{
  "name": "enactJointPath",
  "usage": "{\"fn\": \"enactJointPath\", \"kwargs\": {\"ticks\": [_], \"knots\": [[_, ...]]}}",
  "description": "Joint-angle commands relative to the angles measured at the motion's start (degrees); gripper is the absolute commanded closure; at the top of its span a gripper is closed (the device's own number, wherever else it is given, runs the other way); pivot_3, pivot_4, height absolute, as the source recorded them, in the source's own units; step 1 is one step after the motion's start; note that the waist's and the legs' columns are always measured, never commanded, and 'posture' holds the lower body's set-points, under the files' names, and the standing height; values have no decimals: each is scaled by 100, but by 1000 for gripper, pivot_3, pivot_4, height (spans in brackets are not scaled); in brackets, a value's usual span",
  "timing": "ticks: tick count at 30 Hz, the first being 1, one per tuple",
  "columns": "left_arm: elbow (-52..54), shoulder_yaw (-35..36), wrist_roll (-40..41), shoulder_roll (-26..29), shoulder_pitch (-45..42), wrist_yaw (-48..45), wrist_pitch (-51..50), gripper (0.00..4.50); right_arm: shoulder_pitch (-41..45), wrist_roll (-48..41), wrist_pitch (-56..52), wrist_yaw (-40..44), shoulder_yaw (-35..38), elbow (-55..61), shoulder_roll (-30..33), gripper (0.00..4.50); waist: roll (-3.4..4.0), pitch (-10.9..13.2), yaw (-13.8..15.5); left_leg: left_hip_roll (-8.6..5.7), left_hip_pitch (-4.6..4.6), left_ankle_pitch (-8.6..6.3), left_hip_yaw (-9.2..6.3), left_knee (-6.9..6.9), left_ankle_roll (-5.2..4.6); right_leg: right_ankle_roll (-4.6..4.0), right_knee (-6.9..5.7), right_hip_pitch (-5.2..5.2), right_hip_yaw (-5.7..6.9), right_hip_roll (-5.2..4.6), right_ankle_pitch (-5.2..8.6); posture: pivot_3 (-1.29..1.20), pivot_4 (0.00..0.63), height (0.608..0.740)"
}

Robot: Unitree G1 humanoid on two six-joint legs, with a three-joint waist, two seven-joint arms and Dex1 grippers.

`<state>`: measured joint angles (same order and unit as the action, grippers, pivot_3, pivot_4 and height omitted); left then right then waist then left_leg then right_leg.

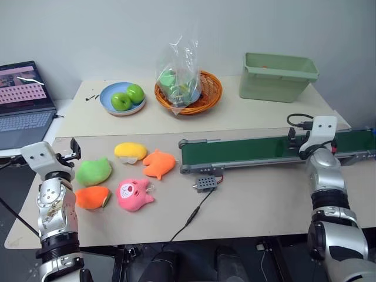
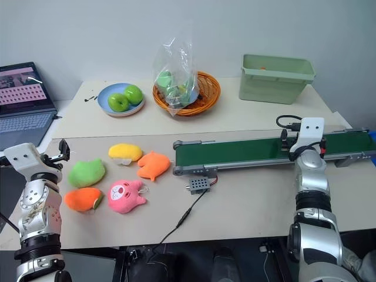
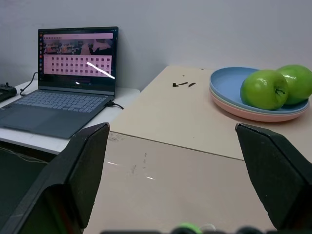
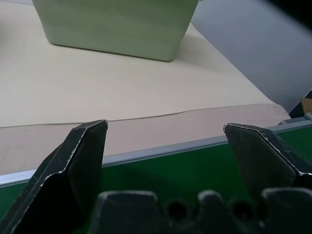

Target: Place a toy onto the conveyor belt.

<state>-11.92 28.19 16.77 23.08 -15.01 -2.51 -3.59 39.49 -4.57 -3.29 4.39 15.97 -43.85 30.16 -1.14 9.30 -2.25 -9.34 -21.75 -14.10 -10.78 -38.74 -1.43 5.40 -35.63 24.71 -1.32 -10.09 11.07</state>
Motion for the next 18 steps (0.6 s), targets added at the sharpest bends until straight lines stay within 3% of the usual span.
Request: {"fn": "enactJointPath", "kwargs": {"ticks": [1,5,9,12,15,18], "knots": [[124,-33,-156,112,-14,11,131,95,33,190,8,-137,-134,277,57,0,0,0,0,0,0,0,0,0,0,0,0,0,0,0,0,0,150,740],[119,-41,-170,79,-18,6,120,95,309,-26,-133,536,-484,988,-266,0,0,0,-27,7,-1,-1,11,0,1,-1,-2,9,-13,9,-3,0,150,740],[104,-66,-190,81,-30,8,130,95,68,-786,-788,2365,-1213,2717,-519,0,0,0,-64,39,-1,-13,45,-1,16,-6,-4,34,-66,52,-13,0,150,740],[98,-94,-201,67,-37,25,151,95,-472,-1870,-1712,3945,-1710,4404,-205,0,-1,-1,6,57,-7,-20,50,-3,27,-6,-3,44,-69,70,-13,0,150,740],[123,-92,-137,13,-45,46,116,95,-1180,-2752,-1965,5471,-2038,5755,359,0,-4,-3,149,68,-21,-26,49,-10,38,-6,8,42,-56,79,-13,0,150,740],[222,-31,-1,-12,-46,28,34,95,-1348,-2875,-2020,5918,-2198,6068,594,0,-5,-2,164,66,-29,-31,58,-18,42,-1,56,39,-58,80,-23,0,150,740]]}}
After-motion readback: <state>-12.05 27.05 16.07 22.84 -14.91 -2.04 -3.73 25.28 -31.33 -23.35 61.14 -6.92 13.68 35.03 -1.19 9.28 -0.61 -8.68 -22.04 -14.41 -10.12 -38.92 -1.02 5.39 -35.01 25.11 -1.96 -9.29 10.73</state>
